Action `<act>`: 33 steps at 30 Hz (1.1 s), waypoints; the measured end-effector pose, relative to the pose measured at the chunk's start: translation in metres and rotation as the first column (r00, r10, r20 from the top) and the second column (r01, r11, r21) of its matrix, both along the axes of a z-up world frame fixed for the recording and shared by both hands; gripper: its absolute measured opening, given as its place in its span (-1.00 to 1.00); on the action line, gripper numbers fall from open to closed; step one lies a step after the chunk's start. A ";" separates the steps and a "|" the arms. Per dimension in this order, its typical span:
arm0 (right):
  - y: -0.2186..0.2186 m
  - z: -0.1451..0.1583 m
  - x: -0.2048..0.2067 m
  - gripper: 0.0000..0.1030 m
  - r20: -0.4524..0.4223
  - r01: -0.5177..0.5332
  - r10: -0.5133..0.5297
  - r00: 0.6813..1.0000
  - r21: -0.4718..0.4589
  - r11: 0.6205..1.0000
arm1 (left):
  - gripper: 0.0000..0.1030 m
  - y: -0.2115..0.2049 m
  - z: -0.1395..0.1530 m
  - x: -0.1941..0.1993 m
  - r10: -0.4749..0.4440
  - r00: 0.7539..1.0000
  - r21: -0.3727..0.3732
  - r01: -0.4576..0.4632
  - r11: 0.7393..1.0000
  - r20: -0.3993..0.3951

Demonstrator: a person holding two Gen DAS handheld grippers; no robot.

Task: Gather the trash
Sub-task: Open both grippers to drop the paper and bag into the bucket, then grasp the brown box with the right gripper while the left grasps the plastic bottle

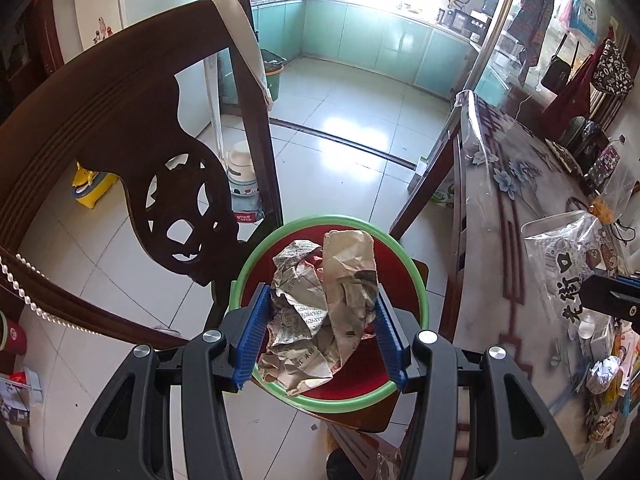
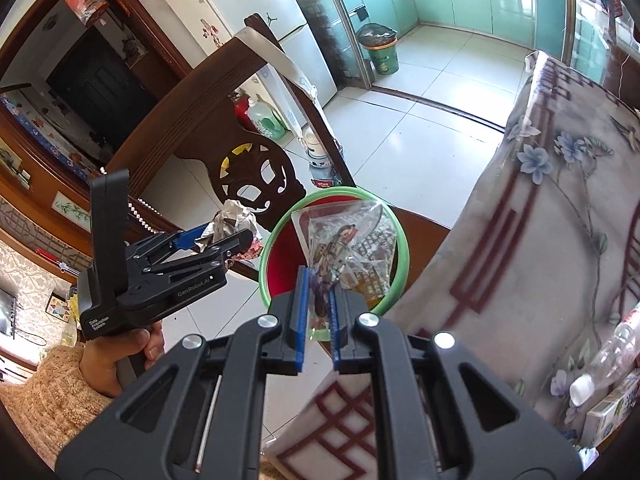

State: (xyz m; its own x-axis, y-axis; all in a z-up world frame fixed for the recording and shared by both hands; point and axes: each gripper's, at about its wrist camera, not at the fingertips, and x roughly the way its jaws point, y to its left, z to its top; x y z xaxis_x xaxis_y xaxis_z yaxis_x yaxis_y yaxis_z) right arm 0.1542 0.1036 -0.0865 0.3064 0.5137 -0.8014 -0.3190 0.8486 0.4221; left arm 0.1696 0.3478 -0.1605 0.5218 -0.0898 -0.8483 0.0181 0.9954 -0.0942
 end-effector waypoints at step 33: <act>-0.274 0.021 -0.082 0.13 0.055 0.582 -0.581 0.812 -0.140 0.801 | 0.37 -0.194 0.030 -0.033 -0.413 0.907 -0.040 0.417 0.908 0.077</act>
State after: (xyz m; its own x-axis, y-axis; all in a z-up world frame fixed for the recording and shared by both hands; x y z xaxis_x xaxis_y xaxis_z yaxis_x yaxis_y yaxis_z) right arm 0.0726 -0.1701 -0.0658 0.5177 0.1168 -0.8476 0.2507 0.9264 0.2808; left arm 0.1362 0.1541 -0.1306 0.4811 -0.3554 -0.8014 0.4364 0.8899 -0.1327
